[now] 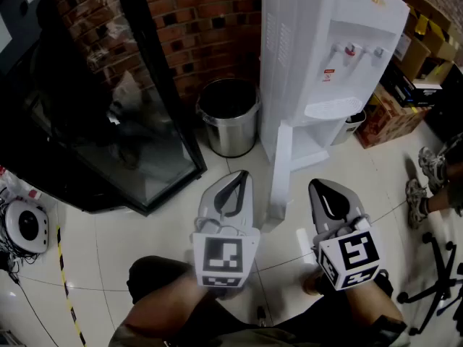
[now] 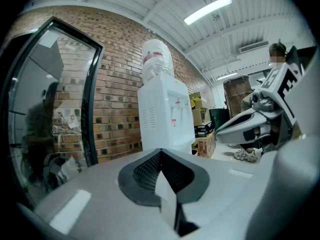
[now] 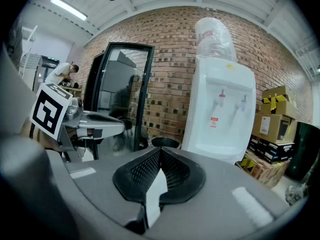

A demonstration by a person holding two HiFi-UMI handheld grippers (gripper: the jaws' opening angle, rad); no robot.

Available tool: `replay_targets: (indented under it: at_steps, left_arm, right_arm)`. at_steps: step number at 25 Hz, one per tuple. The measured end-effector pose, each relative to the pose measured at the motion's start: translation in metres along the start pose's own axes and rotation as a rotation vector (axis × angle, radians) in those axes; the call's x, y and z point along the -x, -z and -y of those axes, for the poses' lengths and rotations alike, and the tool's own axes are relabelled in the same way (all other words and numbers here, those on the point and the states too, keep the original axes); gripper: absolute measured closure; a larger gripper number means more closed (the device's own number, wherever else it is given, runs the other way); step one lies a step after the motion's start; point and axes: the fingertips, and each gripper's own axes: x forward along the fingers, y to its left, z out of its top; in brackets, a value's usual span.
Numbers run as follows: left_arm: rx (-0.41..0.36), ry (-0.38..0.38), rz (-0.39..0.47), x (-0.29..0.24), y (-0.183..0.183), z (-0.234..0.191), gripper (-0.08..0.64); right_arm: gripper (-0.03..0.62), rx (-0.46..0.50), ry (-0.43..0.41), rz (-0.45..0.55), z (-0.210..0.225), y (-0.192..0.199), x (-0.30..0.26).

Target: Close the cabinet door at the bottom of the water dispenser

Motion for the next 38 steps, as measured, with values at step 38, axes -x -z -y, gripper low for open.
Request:
replay_targets:
  at_steps: [38]
  left_arm:
    - [0.009,0.138,-0.103,-0.04,0.027,0.076,0.558]
  right_arm:
    - [0.493,-0.034,-0.123,-0.44,0.001,0.14,-0.007]
